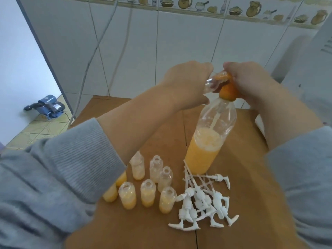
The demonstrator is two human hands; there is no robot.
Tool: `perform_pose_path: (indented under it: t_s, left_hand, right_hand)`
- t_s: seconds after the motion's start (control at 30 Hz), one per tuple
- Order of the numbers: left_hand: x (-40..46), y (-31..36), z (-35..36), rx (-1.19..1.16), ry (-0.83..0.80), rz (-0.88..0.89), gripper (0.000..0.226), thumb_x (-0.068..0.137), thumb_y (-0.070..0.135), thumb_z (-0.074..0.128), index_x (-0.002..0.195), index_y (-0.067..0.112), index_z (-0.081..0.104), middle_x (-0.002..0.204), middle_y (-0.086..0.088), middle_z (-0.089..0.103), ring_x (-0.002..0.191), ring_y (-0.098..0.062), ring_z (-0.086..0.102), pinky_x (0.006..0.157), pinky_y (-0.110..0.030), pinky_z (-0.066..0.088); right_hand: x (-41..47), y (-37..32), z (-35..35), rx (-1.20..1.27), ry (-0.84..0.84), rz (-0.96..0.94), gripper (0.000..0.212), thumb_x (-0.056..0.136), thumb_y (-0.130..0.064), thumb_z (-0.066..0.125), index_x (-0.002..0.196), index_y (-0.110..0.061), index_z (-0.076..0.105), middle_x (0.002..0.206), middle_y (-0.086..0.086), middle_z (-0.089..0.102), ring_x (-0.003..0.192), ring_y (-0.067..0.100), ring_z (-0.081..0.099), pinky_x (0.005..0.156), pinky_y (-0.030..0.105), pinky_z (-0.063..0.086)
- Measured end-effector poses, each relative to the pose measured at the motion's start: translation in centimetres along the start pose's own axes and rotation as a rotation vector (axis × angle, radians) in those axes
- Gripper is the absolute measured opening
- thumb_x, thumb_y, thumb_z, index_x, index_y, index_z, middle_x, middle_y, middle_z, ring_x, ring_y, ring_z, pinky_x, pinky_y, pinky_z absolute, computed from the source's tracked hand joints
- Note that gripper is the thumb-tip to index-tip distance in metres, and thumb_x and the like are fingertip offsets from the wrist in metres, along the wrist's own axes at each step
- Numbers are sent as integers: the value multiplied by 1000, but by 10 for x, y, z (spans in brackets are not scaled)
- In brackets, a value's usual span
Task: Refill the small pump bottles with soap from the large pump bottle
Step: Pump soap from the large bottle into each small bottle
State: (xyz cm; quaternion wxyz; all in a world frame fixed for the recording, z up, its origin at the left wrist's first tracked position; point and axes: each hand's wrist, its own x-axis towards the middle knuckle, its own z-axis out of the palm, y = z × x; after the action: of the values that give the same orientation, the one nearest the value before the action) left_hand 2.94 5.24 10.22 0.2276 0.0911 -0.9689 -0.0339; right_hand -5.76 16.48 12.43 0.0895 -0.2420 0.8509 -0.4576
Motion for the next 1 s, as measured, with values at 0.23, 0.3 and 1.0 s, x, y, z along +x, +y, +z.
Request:
perform_pose_path:
  t_s: [0.23, 0.3, 1.0]
  left_hand:
    - [-15, -27, -16, -121, 38, -48, 49, 72, 56, 72, 95, 20, 47, 83, 10, 48, 78, -16, 50, 64, -29, 39]
    - [-31, -47, -17, -239, 38, -152, 49, 71, 56, 72, 95, 21, 47, 79, 15, 47, 74, -10, 50, 63, -27, 40]
    - [-141, -142, 84, -433, -429, -763, 22, 78, 19, 74, 86, 13, 55, 78, 4, 55, 70, -13, 51, 58, -18, 39]
  right_hand:
    - [-1, -22, -14, -83, -157, -82, 54, 99, -50, 31, 101, -9, 65, 86, 5, 73, 82, 17, 70, 79, 31, 51]
    - [5, -22, -13, -112, -145, -33, 59, 99, -50, 25, 103, -6, 65, 87, 7, 73, 84, 19, 69, 81, 33, 51]
    - [11, -13, -5, -213, -87, 31, 63, 101, -44, 19, 96, -8, 70, 83, 3, 71, 82, 18, 62, 65, 28, 42]
